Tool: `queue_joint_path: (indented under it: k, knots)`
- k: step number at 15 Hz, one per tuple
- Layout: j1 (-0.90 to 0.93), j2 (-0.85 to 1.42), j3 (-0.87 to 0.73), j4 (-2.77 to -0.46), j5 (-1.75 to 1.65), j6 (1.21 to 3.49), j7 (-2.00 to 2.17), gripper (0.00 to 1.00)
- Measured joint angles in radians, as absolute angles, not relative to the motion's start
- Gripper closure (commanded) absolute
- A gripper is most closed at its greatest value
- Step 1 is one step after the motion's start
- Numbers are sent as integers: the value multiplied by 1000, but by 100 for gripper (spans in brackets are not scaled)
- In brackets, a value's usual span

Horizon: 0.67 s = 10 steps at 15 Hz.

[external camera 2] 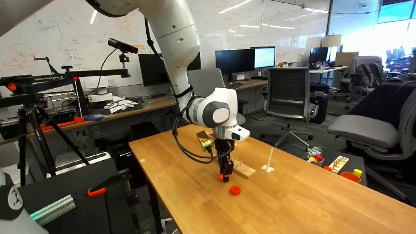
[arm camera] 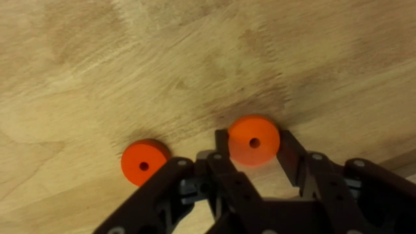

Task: Attach an orange disc to the wooden rack

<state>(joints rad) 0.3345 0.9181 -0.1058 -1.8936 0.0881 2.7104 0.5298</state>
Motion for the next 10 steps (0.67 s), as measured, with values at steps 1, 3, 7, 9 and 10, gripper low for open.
queue_joint_path:
  k: [1,3,7,9,10]
  knots:
    - [334,918,-107,-1894,88,2711,530,76]
    - [334,917,-112,-1894,88,2716,530,76]
    - [334,902,-129,-1892,88,2719,530,76]
    - [335,890,-136,-1891,88,2719,530,77]
    - [335,884,-139,-1890,88,2719,530,78]
